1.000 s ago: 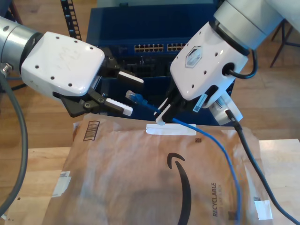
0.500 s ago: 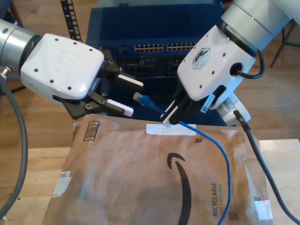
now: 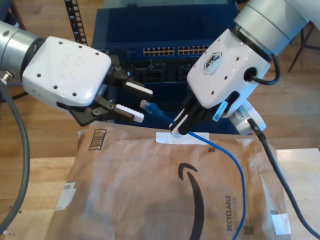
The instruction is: Grab the cable and plug it in
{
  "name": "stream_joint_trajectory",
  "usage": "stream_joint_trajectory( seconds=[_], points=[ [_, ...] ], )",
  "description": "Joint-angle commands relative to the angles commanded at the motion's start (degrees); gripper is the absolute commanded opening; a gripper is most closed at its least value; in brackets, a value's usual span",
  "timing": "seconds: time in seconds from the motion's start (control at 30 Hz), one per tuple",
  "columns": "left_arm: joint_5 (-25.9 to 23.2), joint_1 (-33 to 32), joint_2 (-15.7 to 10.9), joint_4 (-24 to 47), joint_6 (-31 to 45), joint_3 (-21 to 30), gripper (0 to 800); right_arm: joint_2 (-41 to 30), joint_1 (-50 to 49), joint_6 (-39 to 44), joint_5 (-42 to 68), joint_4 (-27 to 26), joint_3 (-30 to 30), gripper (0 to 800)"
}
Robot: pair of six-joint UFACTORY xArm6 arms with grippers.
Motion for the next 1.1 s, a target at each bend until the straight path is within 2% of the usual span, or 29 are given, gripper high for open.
stream_joint_trajectory(
  seconds=[0.7, 1.1],
  points=[
    [0.3, 0.1, 0.1, -0.1, -1.2, 0.0, 190, 0.2, 0.0, 0.0, 0.0, -0.1, 0.0, 1],
    [0.4, 0.1, 0.2, -0.1, -1.5, 0.0, 166, 0.1, 0.0, 0.0, 0.0, 0.0, -0.2, 1]
  ],
)
